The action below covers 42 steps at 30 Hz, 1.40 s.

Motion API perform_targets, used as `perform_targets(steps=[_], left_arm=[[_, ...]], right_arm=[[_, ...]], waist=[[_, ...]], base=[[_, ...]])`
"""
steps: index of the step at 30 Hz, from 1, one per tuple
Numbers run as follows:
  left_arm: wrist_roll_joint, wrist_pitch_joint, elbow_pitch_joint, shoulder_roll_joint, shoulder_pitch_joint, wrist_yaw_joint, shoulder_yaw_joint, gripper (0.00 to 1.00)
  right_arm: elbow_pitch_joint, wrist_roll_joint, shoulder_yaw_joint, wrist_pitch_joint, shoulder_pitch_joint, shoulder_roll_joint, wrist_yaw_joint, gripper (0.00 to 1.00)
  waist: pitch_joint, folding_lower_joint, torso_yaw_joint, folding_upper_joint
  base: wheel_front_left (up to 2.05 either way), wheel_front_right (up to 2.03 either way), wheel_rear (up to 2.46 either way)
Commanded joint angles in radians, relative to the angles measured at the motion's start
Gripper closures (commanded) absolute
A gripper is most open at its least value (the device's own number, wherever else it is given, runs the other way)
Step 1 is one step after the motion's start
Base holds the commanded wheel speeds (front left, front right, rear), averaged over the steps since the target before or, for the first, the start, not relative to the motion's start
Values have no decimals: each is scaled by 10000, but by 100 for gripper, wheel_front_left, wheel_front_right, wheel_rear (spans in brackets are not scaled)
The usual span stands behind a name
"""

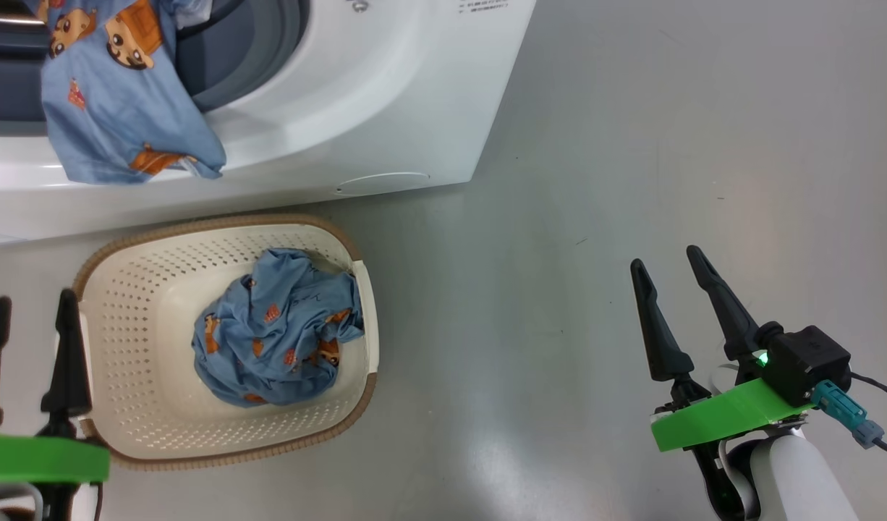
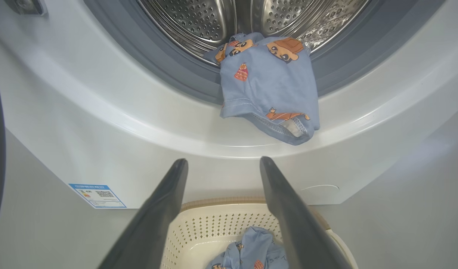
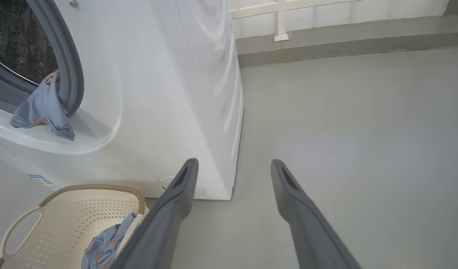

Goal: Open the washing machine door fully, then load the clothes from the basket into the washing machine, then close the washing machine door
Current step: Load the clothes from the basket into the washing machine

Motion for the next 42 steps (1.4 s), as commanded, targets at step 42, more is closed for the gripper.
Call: perform_targets(steps=[42], left_arm=[[-850, 216, 764, 1137, -1635, 15, -563, 0]], right_arm=[[-121, 247, 353, -119, 293, 9, 16, 0]], waist=[[-227, 0, -389, 0]], base=[[0, 0, 0]])
